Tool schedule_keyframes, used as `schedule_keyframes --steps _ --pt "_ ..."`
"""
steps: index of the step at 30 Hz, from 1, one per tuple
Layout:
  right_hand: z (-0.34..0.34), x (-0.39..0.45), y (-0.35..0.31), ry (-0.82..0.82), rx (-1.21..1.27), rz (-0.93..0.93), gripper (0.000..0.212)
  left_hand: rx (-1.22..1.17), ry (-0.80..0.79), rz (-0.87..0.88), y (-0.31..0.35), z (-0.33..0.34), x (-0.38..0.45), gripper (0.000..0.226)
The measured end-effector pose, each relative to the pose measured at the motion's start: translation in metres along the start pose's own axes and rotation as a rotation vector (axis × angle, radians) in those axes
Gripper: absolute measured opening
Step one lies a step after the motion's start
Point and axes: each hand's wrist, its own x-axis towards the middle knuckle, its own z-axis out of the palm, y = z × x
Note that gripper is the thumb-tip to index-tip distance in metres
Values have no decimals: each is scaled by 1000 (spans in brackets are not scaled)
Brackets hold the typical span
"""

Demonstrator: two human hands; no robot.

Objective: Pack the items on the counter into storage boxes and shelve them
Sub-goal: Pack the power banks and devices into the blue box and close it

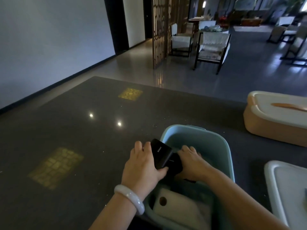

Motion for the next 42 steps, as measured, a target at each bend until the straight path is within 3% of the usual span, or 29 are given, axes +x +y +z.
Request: schedule_keyframes --steps 5,16,22,42 --pt "15 6 6 -171 -4 59 67 2 -21 12 -1 3 3 81" --pt "14 6 3 -209 54 40 81 -33 -16 -35 -6 6 3 90" --pt "9 5 5 -217 112 36 74 -40 -20 -43 -7 7 3 88" --pt "8 8 9 -406 187 2 81 1 -41 -51 -3 4 2 90"
